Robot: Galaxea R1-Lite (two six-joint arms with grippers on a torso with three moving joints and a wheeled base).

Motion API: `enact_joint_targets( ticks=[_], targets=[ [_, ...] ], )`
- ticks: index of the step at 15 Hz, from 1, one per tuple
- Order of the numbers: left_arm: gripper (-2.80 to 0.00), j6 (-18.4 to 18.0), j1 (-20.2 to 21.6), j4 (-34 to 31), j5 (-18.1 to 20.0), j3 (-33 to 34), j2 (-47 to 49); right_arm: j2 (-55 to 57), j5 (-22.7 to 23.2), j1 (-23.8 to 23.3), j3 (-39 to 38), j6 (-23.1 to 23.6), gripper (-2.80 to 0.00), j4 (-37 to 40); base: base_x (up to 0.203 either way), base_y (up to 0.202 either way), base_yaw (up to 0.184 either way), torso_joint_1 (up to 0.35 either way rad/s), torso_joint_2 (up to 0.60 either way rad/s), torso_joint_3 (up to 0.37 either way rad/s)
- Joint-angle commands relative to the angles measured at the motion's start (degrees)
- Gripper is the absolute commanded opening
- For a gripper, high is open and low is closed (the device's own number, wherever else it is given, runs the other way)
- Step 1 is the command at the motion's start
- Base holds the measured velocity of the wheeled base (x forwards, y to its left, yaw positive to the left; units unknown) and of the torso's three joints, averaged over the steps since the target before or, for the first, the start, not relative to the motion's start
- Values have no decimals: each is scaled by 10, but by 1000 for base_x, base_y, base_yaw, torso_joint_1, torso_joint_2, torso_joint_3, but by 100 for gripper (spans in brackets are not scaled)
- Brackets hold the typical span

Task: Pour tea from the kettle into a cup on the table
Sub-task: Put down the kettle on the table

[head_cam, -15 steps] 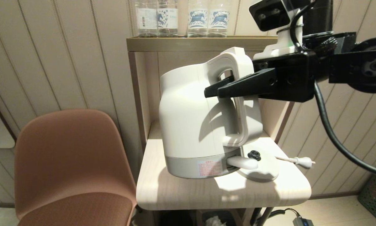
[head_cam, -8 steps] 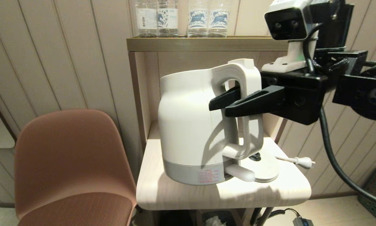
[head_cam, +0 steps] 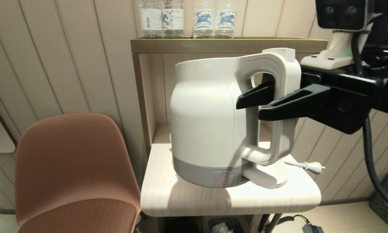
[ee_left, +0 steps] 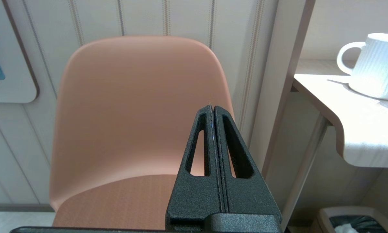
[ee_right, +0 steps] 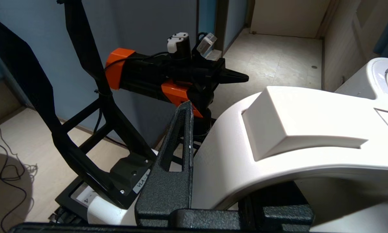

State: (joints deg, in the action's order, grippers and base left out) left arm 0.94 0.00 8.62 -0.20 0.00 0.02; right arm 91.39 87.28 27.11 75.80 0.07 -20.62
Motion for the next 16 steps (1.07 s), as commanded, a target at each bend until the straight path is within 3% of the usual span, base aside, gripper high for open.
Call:
enact_joint_targets(
  ticks=[1,8,16],
  targets=[
    [-280,0,0,1,0,0,0,-14,27,-12,-12,0,-280,-7,0,0,0,0,0,0],
    [-280,0,0,1,-1,0,0,-40,27,-106,-64,2,-280,-42,0,0,0,0,0,0],
    [-280,0,0,1,-1,0,0,-39,27,-172,-102,3,-280,-73,0,0,0,0,0,0]
  ],
)
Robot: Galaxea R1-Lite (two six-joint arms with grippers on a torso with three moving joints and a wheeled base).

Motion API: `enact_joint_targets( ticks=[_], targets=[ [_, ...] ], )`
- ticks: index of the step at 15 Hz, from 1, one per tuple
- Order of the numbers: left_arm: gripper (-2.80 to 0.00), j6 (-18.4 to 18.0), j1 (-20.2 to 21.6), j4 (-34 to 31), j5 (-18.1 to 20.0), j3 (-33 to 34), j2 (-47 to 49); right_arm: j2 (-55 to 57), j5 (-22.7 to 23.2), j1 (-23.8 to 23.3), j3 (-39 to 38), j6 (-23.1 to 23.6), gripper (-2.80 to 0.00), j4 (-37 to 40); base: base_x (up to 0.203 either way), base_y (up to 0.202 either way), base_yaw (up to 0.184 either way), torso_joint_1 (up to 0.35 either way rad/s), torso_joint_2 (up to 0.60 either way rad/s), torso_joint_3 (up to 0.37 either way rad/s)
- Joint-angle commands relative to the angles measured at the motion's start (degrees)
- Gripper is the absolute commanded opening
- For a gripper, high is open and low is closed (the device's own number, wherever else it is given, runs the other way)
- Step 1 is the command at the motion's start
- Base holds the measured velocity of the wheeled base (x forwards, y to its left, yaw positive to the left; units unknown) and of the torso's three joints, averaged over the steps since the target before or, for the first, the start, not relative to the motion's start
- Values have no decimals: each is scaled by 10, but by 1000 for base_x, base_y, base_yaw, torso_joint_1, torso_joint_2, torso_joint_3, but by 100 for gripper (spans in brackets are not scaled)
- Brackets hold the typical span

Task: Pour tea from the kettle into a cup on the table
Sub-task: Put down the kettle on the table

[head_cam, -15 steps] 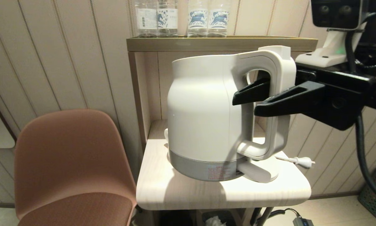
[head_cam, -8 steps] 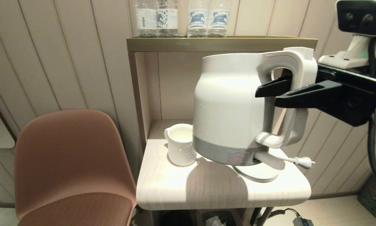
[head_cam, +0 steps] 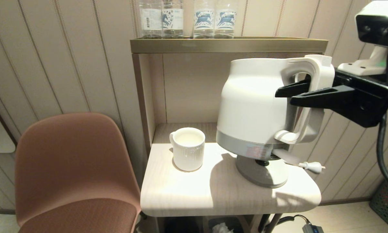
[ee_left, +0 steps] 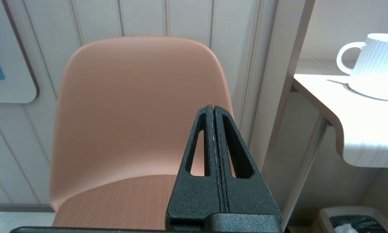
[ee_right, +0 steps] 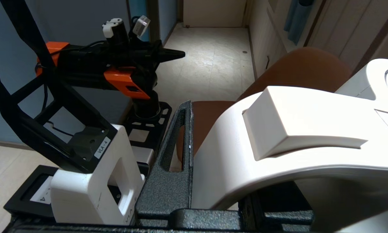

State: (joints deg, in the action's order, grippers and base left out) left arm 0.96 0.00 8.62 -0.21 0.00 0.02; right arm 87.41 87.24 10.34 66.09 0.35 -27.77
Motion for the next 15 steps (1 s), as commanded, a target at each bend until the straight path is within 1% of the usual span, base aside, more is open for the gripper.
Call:
enact_joint_targets(
  ticks=[1,3,8,10,13,15],
  targets=[
    [-280,0,0,1,0,0,0,0,27,-8,-7,0,-280,-4,0,0,0,0,0,0],
    [-280,0,0,1,-1,0,0,1,27,-18,-11,0,-280,-4,0,0,0,0,0,0],
    [-280,0,0,1,-1,0,0,2,27,-87,-34,0,-280,-6,0,0,0,0,0,0],
    [-280,0,0,1,0,0,0,9,27,-97,-36,3,-280,-11,0,0,0,0,0,0],
    [-280,0,0,0,0,0,0,37,27,-98,-41,4,-280,-40,0,0,0,0,0,0],
    [-280,0,0,1,0,0,0,49,27,-100,-41,3,-280,-47,0,0,0,0,0,0]
  ],
)
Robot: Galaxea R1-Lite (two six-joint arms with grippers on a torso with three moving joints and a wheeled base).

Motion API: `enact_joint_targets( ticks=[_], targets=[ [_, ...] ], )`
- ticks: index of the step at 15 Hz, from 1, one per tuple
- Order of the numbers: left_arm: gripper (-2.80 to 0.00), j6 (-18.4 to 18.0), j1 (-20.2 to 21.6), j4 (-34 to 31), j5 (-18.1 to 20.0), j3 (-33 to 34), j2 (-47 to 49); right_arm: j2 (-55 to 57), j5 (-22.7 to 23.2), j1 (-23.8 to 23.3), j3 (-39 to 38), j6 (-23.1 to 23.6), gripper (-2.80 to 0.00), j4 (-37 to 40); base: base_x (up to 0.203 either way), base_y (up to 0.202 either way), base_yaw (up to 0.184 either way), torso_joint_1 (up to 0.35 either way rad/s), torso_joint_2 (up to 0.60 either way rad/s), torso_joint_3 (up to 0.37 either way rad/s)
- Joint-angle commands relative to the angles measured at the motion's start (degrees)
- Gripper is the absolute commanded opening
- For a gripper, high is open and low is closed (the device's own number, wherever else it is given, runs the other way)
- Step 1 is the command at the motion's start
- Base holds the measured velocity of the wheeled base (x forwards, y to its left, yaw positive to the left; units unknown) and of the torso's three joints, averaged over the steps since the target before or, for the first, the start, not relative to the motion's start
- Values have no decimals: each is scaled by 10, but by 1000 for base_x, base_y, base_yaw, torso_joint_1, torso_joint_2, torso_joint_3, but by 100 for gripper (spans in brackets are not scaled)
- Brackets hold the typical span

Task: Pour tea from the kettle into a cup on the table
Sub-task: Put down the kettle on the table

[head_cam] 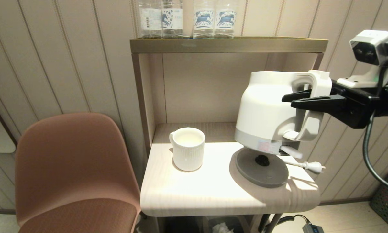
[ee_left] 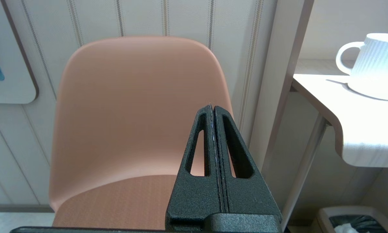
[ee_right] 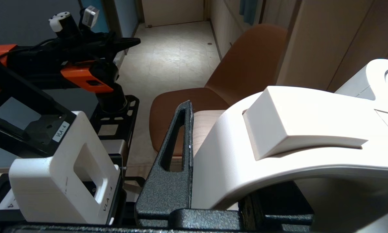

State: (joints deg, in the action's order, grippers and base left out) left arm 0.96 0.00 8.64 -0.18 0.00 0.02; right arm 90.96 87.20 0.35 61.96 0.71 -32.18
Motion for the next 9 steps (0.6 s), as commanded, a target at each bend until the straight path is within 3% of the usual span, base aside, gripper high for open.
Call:
enact_joint_targets(
  ticks=[1,9],
  targets=[
    [-280,1,0,1,-1,0,0,18,28,-7,-1,0,-280,-2,0,0,0,0,0,0],
    [-280,0,0,1,0,0,0,23,28,-33,-53,1,-280,-19,0,0,0,0,0,0]
  ],
)
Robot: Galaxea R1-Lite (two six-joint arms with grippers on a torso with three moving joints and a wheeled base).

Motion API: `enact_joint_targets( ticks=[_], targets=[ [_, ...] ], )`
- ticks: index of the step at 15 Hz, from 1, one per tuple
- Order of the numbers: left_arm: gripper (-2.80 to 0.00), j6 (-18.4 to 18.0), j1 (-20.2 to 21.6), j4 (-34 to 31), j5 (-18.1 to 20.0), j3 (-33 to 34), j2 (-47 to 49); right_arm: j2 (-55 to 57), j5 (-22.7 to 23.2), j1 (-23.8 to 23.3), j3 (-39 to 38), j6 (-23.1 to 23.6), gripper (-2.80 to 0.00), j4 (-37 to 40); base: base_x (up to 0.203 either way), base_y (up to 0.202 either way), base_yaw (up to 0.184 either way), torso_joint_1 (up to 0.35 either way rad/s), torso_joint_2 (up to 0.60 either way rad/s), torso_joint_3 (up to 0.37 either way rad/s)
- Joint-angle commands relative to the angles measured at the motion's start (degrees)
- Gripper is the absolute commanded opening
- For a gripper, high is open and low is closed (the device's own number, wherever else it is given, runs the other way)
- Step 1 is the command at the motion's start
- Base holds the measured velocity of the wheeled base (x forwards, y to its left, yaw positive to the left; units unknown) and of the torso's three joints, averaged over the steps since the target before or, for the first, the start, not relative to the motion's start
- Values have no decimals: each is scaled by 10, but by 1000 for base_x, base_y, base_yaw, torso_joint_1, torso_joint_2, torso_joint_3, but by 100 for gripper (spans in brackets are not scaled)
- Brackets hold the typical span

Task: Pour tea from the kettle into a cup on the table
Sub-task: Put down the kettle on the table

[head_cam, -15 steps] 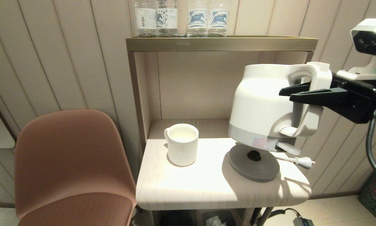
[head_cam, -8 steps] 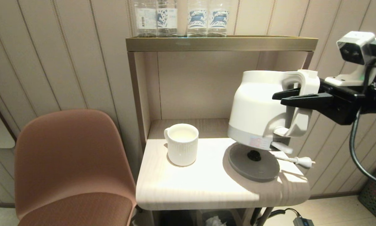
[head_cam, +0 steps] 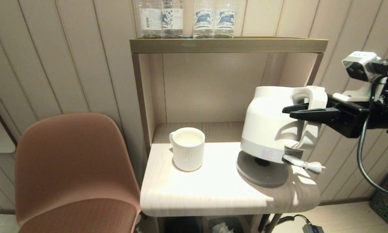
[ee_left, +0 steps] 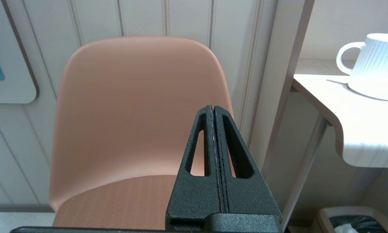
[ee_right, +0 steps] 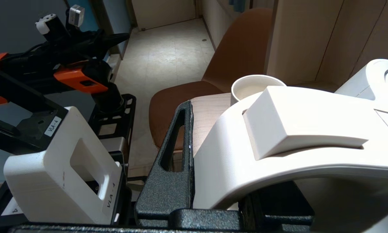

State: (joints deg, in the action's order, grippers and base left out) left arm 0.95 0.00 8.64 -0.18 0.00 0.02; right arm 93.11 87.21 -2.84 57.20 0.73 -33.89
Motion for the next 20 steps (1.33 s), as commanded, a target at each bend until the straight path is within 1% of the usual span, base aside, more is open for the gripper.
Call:
enact_joint_targets(
  ticks=[1,4,11,15,16,18,20],
  targets=[
    [-280,0,0,1,-1,0,0,2,27,-1,-7,1,-280,-5,0,0,0,0,0,0],
    [-280,1,0,1,0,0,0,-1,27,-1,-21,1,-280,-6,0,0,0,0,0,0],
    [-280,0,0,1,0,0,0,0,27,1,-22,2,-280,-41,0,0,0,0,0,0],
    [-280,0,0,1,0,0,0,0,27,0,-22,3,-280,-43,0,0,0,0,0,0],
    [-280,0,0,1,0,0,0,-1,27,-3,-21,3,-280,-43,0,0,0,0,0,0],
    [-280,0,0,1,0,0,0,-4,27,-22,-20,3,-280,-45,0,0,0,0,0,0],
    [-280,0,0,1,0,0,0,-1,27,-30,-19,3,-280,-68,0,0,0,0,0,0]
  ],
)
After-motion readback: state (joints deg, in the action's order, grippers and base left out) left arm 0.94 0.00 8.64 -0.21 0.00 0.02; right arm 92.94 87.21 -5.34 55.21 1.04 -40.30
